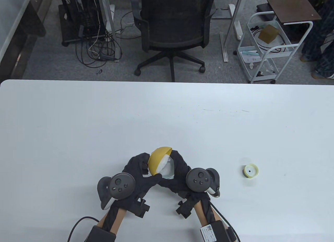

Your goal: Unscrew the press dispenser and pour salt into it

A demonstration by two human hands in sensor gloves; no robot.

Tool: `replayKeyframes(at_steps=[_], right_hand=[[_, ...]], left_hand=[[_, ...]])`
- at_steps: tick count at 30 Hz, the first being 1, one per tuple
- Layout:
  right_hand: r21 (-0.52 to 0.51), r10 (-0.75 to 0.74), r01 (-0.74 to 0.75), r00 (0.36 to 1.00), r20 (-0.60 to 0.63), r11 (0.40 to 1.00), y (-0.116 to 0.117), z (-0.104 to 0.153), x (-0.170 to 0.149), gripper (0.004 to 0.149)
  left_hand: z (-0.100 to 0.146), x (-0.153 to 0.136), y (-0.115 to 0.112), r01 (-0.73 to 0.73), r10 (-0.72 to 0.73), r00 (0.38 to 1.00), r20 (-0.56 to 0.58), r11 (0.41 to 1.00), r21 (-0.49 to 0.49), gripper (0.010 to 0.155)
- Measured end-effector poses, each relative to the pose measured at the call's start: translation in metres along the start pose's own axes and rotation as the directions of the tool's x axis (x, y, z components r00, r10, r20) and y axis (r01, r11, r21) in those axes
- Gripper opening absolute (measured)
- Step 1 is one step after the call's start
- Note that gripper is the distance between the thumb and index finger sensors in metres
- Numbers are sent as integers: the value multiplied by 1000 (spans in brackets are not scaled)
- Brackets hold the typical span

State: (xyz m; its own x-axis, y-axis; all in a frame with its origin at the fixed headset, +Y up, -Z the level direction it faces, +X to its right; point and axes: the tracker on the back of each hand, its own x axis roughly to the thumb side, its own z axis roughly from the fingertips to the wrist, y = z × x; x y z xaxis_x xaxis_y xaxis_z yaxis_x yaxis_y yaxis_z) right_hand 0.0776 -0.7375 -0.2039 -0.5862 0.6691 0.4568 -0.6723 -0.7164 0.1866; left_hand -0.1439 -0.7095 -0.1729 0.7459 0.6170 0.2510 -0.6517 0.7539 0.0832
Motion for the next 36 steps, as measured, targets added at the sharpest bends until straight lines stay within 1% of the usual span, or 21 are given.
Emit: replayKeyframes(at_steps=[9, 14, 20, 25, 29, 31, 33, 34, 35, 36], right_hand=[[0, 0, 0, 1000, 0, 1000, 0, 0, 0, 112], [0, 0, 0, 1000, 0, 1000, 0, 0, 0, 112], [0, 0, 0, 1000, 0, 1000, 0, 0, 0, 112], [0, 0, 0, 1000, 0, 1000, 0, 0, 0, 112], [0, 0, 0, 1000, 0, 1000, 0, 0, 0, 112], [0, 0, 0, 1000, 0, 1000, 0, 0, 0, 112], [0, 0, 0, 1000, 0, 1000, 0, 0, 0, 112], [2, 0, 0, 1000, -6, 1000, 0, 0, 0, 112], [2, 0, 0, 1000, -6, 1000, 0, 0, 0, 112], [2, 2, -2, 1000, -6, 1000, 0, 0, 0, 112]], left_hand=[[0, 0, -1, -3, 3, 1000, -1, 1000, -1, 90], [-1, -2, -1, -43, 43, 999, -12, 999, -12, 90], [-3, -9, -2, -125, 123, 991, -45, 991, -38, 89], [-5, -20, -5, -274, 265, 958, -108, 958, -82, 89], [-6, -30, -7, -427, 408, 896, -175, 900, -91, 89], [-6, -37, -8, -517, 491, 845, -209, 851, -89, 89], [-6, -49, -10, -648, 611, 746, -267, 758, -76, 89], [-6, -57, -13, -742, 695, 651, -305, 668, -62, 89], [-6, -67, -17, -835, 778, 530, -338, 548, -51, 90], [-6, -75, -21, -911, 846, 398, -355, 409, -47, 89]])
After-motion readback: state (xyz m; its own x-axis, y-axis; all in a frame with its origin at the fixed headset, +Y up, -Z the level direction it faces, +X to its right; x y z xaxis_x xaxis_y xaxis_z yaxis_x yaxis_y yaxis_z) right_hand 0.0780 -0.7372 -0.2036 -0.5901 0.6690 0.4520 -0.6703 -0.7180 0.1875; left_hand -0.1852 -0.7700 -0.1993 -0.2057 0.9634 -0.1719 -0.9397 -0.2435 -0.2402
